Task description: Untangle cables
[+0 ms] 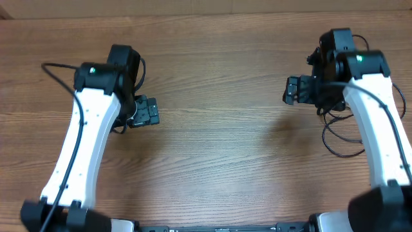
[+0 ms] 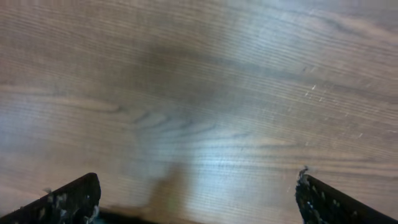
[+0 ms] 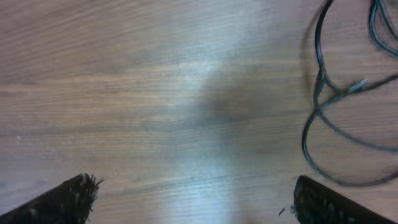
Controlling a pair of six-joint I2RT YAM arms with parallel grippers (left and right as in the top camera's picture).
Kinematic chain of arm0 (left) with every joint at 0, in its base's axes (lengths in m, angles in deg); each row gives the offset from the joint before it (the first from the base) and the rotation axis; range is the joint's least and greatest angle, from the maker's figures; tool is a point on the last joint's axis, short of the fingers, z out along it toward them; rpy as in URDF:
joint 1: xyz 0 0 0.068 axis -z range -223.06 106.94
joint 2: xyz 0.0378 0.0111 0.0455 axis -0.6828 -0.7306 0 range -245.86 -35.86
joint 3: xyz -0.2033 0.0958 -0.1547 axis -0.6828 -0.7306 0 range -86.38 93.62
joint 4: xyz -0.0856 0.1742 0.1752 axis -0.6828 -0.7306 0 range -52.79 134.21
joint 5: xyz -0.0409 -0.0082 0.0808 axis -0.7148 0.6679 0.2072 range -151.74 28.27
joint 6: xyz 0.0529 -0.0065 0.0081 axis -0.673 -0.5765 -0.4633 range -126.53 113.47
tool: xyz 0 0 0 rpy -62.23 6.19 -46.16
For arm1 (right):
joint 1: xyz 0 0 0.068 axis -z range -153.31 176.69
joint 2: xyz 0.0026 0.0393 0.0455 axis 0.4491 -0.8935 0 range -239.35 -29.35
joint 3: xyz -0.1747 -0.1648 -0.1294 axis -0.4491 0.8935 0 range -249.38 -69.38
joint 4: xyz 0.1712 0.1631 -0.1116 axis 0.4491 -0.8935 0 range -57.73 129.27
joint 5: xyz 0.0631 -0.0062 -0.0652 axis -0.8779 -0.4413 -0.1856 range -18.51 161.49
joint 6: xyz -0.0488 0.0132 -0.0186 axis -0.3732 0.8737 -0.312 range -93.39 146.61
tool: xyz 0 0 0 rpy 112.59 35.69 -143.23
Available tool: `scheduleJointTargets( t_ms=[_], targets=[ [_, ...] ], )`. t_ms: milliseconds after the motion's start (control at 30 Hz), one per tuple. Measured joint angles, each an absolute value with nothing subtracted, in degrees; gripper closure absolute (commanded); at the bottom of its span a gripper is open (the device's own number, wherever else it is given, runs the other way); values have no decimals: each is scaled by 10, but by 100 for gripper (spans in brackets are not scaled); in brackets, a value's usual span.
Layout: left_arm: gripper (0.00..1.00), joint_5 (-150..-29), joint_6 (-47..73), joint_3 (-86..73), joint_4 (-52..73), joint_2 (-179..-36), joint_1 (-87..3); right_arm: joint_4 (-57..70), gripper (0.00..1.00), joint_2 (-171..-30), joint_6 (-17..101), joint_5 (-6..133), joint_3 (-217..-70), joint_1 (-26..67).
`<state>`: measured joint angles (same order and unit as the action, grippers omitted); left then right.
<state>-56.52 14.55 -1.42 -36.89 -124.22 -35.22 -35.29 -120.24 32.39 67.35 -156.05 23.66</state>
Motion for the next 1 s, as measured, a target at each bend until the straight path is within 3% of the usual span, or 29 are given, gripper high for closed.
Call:
scheduleJointTargets(
  t_ms=[333, 500, 1000],
  targets=[
    [0, -568, 121, -247, -140, -942, -352, -142, 0, -921, 323, 672, -1352, 237],
    [0, -568, 125, -325, -84, -777, -352, -129, 0, -807, 321, 678, -1297, 237],
    [0, -568, 126, -339, -157, -712, -352, -158, 0, -769, 319, 681, -1296, 237]
  ],
)
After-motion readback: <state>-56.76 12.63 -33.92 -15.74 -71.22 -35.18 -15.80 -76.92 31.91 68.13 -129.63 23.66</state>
